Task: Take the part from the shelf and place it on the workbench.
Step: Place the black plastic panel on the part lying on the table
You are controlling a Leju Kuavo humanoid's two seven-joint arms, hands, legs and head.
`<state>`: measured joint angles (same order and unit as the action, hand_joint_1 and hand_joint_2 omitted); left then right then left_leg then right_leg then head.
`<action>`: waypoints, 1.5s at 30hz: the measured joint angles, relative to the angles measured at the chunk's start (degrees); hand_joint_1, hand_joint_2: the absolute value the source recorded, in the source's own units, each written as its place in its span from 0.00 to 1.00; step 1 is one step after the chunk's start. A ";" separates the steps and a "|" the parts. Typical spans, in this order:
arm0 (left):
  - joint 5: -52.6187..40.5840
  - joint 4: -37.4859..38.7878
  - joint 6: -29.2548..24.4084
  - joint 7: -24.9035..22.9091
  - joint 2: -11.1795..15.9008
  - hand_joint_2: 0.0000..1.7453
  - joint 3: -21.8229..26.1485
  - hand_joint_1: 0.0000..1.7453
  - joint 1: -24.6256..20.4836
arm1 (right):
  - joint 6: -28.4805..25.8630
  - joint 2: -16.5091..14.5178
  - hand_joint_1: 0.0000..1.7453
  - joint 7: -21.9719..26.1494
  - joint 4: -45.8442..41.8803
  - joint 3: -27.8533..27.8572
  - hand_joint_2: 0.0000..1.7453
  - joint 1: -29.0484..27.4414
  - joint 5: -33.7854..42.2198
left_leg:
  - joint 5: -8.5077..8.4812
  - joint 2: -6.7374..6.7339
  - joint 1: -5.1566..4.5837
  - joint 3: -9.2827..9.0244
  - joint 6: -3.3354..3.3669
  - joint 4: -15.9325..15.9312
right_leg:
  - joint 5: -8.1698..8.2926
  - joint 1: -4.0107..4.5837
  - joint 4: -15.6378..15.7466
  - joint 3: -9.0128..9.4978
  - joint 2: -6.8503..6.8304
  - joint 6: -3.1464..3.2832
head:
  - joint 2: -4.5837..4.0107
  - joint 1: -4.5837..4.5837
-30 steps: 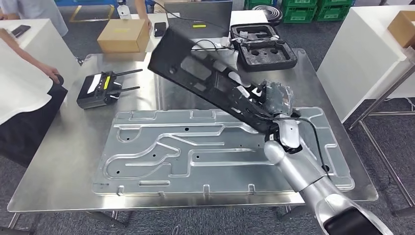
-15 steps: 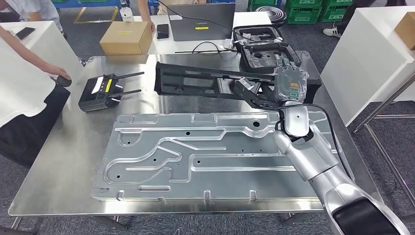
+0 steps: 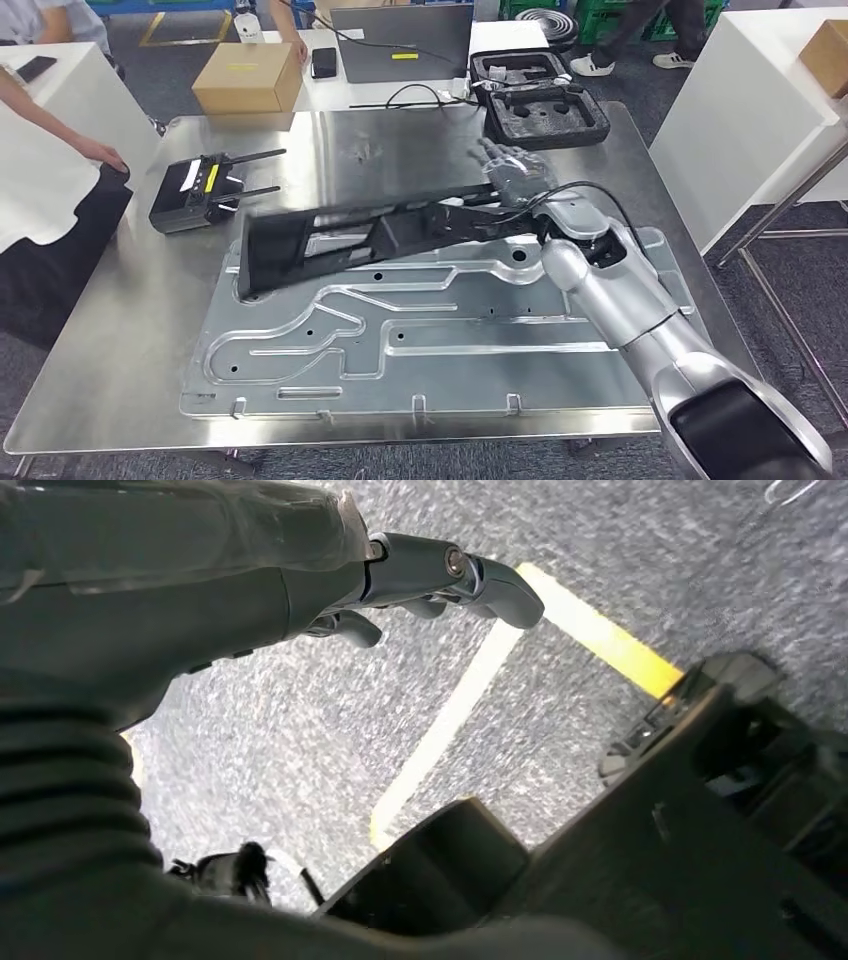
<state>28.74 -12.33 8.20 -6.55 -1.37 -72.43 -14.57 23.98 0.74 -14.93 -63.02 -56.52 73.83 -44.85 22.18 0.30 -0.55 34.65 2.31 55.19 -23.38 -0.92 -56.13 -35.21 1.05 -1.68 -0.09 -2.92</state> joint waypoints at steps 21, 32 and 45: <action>0.71 0.02 0.00 1.57 -0.08 0.00 0.22 0.00 1.72 | 5.89 -1.33 0.00 -5.08 0.05 -17.37 0.00 14.06 -0.69 | 6.71 0.21 1.20 4.79 -1.79 12.04 | -0.39 -0.71 -0.87 -0.28 -0.53 0.34 | 0.00 -0.02; 0.94 0.03 0.02 1.43 -0.79 0.00 0.25 0.00 1.40 | 11.32 -0.88 0.00 -6.97 0.01 -20.04 0.00 17.08 -4.38 | 0.14 -0.07 0.00 -0.46 0.58 -0.03 | -0.89 0.01 -0.65 0.23 -0.07 0.13 | 0.00 0.01; 5.33 0.13 -0.05 0.60 -0.19 0.00 2.14 0.00 4.74 | -20.90 11.75 0.00 -13.51 -13.15 -8.46 0.50 3.59 18.14 | 1.41 0.43 0.94 -1.86 -0.74 0.54 | -0.47 -1.37 -1.03 0.11 -0.64 -2.38 | 0.00 0.02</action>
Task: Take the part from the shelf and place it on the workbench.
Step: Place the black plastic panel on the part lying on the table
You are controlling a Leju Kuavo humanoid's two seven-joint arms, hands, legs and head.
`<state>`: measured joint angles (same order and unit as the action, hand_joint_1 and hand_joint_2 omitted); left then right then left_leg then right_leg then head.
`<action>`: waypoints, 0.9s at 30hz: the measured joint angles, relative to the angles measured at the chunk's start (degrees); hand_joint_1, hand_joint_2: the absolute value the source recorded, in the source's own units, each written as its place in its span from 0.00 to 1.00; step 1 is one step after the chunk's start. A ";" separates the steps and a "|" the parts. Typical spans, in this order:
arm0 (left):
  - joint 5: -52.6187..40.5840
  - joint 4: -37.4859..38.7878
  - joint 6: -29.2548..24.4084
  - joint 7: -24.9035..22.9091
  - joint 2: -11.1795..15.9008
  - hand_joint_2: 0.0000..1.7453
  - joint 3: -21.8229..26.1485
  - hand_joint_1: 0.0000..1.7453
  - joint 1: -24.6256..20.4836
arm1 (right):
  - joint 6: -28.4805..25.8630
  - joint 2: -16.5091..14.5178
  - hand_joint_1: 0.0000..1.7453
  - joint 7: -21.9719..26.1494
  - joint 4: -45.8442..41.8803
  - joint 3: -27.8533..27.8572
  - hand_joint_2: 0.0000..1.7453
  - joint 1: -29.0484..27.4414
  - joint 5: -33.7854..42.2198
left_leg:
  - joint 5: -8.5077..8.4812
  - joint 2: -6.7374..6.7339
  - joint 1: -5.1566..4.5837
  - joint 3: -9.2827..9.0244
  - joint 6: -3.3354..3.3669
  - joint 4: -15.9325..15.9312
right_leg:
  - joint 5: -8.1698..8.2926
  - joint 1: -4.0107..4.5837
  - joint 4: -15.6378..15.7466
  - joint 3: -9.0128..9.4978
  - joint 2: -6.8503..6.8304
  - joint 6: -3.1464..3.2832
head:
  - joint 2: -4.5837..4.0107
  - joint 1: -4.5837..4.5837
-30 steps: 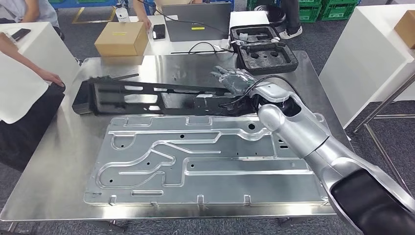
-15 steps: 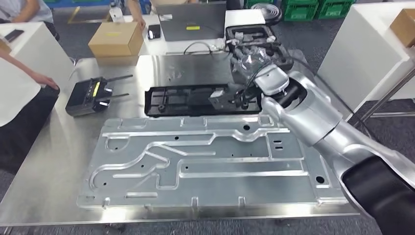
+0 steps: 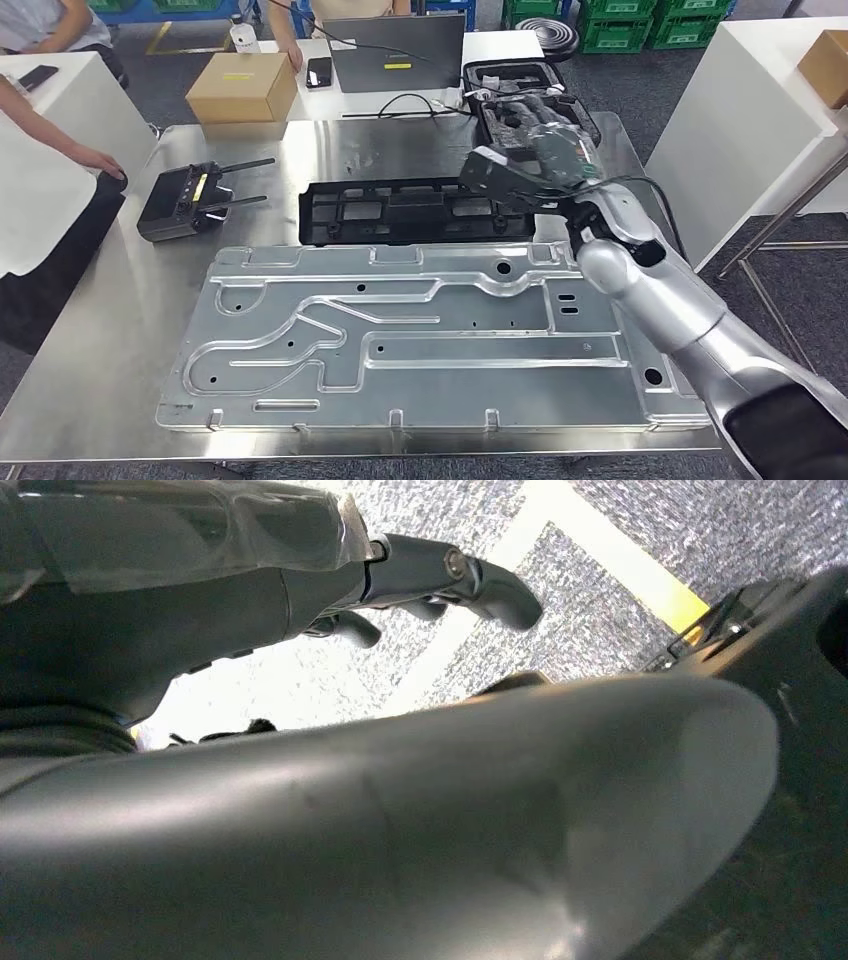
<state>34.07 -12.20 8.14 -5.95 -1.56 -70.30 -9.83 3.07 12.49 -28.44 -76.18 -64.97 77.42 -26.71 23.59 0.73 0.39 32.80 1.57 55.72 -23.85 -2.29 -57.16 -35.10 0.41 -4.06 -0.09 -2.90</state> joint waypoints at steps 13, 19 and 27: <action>3.32 0.02 0.11 2.33 1.86 0.00 3.29 0.00 2.28 | -14.52 12.75 0.00 9.51 -27.12 17.24 0.00 -26.29 9.05 | 4.03 -0.50 -0.78 -0.88 1.84 4.62 | 0.66 0.84 0.13 -0.07 0.39 2.02 | 0.00 -0.02; 4.37 0.07 -0.08 2.41 2.32 0.00 4.67 0.00 2.45 | -16.14 16.24 0.00 12.09 -36.02 23.01 0.00 -38.72 5.70 | 1.74 -0.93 -1.14 -3.09 2.07 -0.73 | -0.08 0.90 -0.75 -0.41 0.37 0.83 | 0.00 -0.03; 5.45 0.07 -0.47 1.25 2.47 0.00 6.01 0.00 3.04 | -19.31 19.03 0.00 14.70 -42.48 30.72 0.00 -53.85 3.67 | 0.02 -1.02 -0.84 -1.11 2.56 -0.63 | -5.95 0.83 -7.70 0.58 -0.11 -0.26 | 0.00 -0.01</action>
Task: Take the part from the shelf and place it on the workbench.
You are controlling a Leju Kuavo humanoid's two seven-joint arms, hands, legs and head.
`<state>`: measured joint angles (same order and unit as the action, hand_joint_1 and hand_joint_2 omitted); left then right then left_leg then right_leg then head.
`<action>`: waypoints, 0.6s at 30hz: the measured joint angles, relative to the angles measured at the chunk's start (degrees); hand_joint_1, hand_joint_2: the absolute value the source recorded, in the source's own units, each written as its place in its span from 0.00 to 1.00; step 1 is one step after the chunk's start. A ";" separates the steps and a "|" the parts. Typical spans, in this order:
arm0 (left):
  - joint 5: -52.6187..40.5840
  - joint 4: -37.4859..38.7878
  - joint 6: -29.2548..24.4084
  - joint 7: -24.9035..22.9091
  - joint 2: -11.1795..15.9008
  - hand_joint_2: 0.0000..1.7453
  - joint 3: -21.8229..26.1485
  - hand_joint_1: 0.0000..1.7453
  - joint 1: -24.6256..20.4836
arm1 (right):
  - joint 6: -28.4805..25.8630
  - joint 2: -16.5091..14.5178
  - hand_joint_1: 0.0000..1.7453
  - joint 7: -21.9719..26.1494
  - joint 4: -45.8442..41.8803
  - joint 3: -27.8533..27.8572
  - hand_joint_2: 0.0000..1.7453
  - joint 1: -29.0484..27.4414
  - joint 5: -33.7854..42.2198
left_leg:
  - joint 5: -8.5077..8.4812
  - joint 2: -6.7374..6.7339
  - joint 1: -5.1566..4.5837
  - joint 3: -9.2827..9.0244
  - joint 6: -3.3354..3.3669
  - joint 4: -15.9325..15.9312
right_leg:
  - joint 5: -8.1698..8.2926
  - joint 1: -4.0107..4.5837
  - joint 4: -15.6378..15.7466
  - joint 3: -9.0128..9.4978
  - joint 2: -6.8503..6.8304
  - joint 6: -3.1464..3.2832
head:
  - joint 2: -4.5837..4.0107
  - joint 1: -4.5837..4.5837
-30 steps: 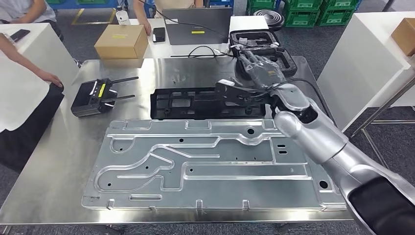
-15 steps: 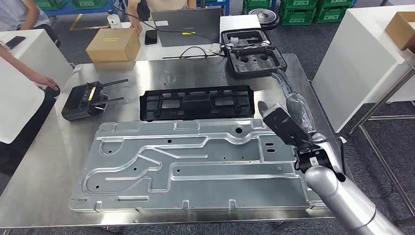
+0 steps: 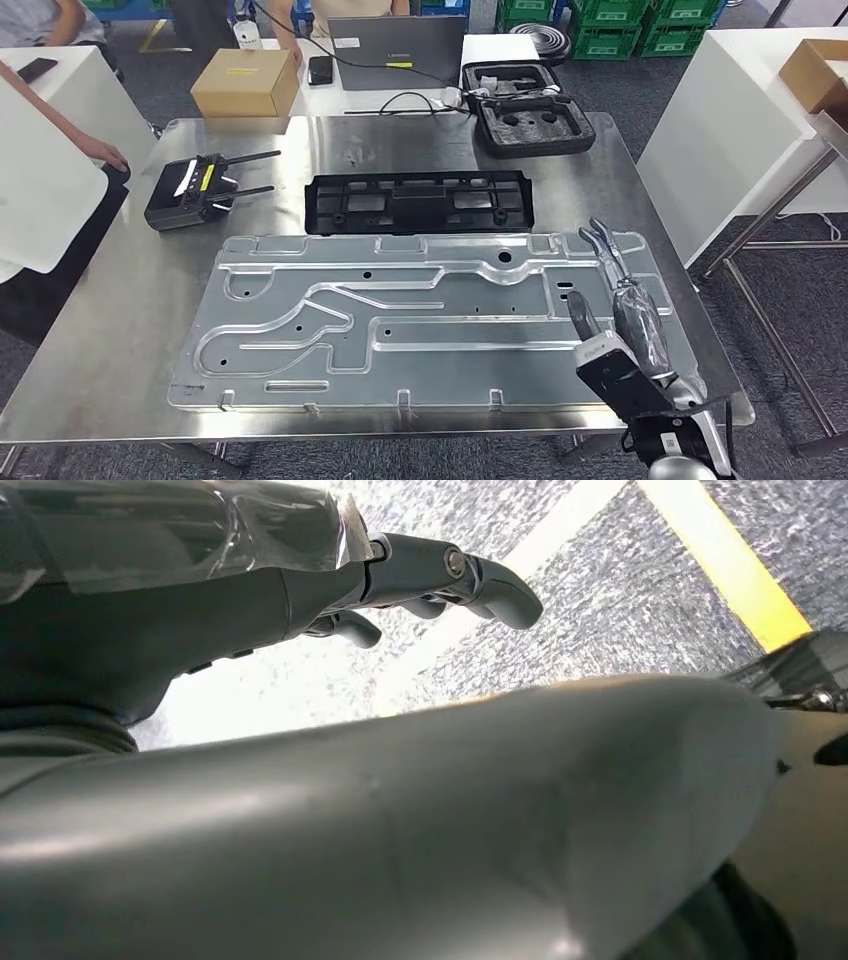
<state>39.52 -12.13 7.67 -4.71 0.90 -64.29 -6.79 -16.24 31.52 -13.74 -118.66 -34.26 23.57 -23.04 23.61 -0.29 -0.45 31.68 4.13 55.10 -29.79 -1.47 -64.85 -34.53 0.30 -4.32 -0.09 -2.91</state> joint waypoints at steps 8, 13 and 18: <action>1.16 0.02 0.13 -0.06 0.48 0.00 1.09 0.00 0.06 | -5.13 0.18 0.00 4.67 -2.16 8.21 0.00 -12.69 0.15 | 2.50 0.33 -0.01 1.99 -2.05 3.97 | 3.86 0.08 9.26 4.08 -0.48 2.71 | 0.00 -0.07; 1.47 0.02 0.48 0.14 0.52 0.00 1.91 0.00 0.08 | -7.94 -0.46 0.00 6.96 -2.15 11.68 0.00 -19.19 1.20 | 10.41 0.32 0.71 5.22 -3.19 17.01 | 5.61 0.01 9.22 1.60 -0.76 2.96 | 0.00 -0.07; 1.69 0.02 0.48 0.12 0.52 0.00 2.36 0.00 -0.21 | -10.09 -1.36 0.00 8.53 -1.67 14.40 0.00 -23.89 1.95 | 5.16 0.49 0.45 -5.65 -2.41 -0.48 | 7.39 -0.02 9.28 0.27 -0.75 1.63 | 0.00 -0.04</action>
<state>41.22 -12.11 8.15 -4.58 1.42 -61.93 -7.00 -26.32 30.16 -5.21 -120.33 -19.85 -0.32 -21.09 28.77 0.20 -0.01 26.04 1.71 54.62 -22.40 -1.49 -55.57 -34.25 -0.45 -2.69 -0.09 -2.95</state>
